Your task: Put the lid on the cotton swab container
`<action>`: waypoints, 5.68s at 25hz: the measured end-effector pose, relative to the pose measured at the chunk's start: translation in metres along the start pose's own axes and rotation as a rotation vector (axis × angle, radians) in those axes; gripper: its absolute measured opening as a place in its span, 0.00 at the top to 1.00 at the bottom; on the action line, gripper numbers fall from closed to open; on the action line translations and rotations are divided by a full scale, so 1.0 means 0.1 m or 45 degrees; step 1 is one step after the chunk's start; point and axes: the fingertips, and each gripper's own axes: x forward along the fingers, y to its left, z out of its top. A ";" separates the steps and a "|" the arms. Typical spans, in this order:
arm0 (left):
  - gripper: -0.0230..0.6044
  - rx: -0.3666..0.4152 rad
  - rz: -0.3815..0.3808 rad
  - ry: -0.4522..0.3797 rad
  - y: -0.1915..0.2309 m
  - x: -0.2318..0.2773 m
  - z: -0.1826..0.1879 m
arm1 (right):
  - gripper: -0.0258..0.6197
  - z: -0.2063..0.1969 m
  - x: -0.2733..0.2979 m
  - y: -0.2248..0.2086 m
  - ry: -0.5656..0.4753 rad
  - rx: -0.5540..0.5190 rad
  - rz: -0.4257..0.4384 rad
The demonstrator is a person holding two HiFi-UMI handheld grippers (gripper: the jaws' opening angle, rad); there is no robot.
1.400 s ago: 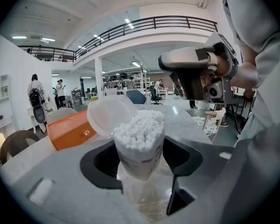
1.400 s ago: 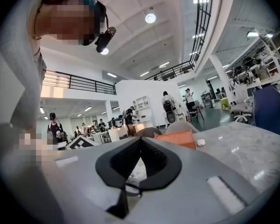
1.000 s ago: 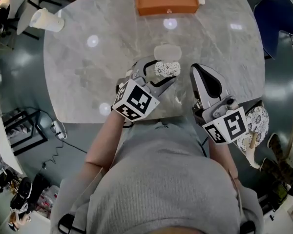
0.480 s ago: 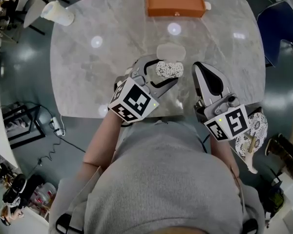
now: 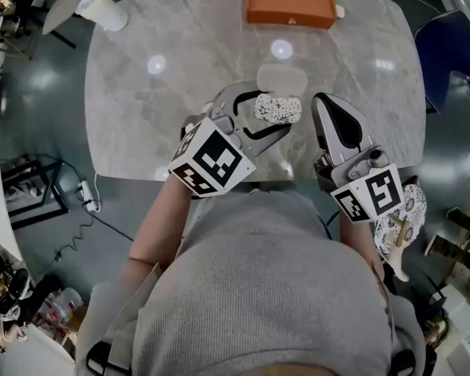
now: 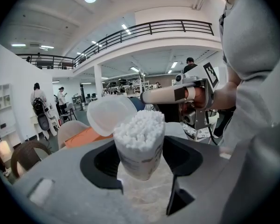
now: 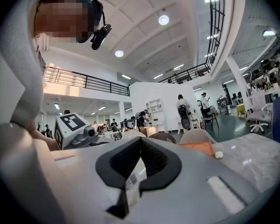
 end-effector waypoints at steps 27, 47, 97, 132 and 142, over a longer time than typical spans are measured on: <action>0.52 0.002 0.020 -0.004 -0.02 -0.14 -0.05 | 0.75 0.03 0.49 0.18 0.128 0.024 0.487; 0.52 0.017 0.023 0.023 -0.02 -0.15 -0.07 | 0.83 0.05 0.51 0.28 0.134 0.038 0.591; 0.52 -0.056 0.044 -0.028 0.05 -0.17 -0.03 | 0.83 0.15 0.24 0.60 0.065 0.125 0.823; 0.53 -0.089 0.054 -0.081 0.13 -0.18 0.05 | 0.96 0.08 0.26 0.69 0.118 -0.213 0.741; 0.53 -0.098 0.072 -0.118 0.19 -0.17 0.10 | 0.96 0.10 0.33 0.74 0.179 -0.353 0.698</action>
